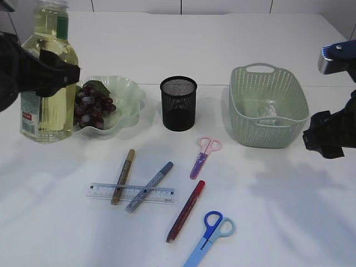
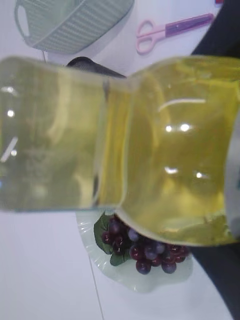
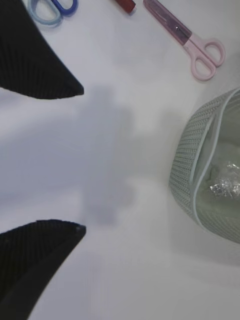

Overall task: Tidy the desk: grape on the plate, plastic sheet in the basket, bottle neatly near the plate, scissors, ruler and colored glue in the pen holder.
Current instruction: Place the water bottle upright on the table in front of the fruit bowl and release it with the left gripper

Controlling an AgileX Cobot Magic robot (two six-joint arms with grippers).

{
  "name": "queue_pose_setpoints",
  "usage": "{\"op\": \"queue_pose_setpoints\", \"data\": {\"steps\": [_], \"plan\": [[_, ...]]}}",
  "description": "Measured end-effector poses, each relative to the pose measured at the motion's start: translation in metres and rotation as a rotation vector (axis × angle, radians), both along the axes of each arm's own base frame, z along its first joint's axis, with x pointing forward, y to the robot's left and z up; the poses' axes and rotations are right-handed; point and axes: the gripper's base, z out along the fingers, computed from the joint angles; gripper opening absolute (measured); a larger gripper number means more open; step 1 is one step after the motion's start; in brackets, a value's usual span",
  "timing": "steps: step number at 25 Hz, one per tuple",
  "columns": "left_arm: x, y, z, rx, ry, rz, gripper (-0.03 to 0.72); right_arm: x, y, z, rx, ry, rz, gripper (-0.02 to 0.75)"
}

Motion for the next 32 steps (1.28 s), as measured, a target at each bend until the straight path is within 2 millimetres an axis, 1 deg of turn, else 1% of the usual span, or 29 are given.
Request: {"op": "queue_pose_setpoints", "data": {"steps": [5, 8, 16, 23, 26, 32], "plan": [[0.005, 0.02, -0.007, -0.052, -0.024, 0.055, 0.441, 0.0, 0.0, -0.002, 0.003, -0.014, 0.01, 0.583], [0.006, 0.026, -0.009, -0.077, -0.052, 0.06, 0.441, -0.001, 0.001, -0.001, 0.015, -0.047, 0.024, 0.583], [-0.001, 0.04, -0.026, -0.164, -0.129, 0.057, 0.441, -0.018, -0.003, 0.002, 0.022, -0.192, 0.107, 0.583], [0.001, 0.042, -0.046, -0.157, -0.112, 0.058, 0.441, -0.028, -0.003, -0.004, 0.003, -0.314, 0.224, 0.583], [0.002, 0.042, -0.047, -0.156, -0.11, 0.057, 0.441, -0.029, -0.003, -0.006, -0.031, -0.326, 0.258, 0.583], [0.002, 0.042, -0.047, -0.159, -0.116, 0.055, 0.441, -0.028, -0.003, -0.006, -0.042, -0.333, 0.268, 0.583]]}}
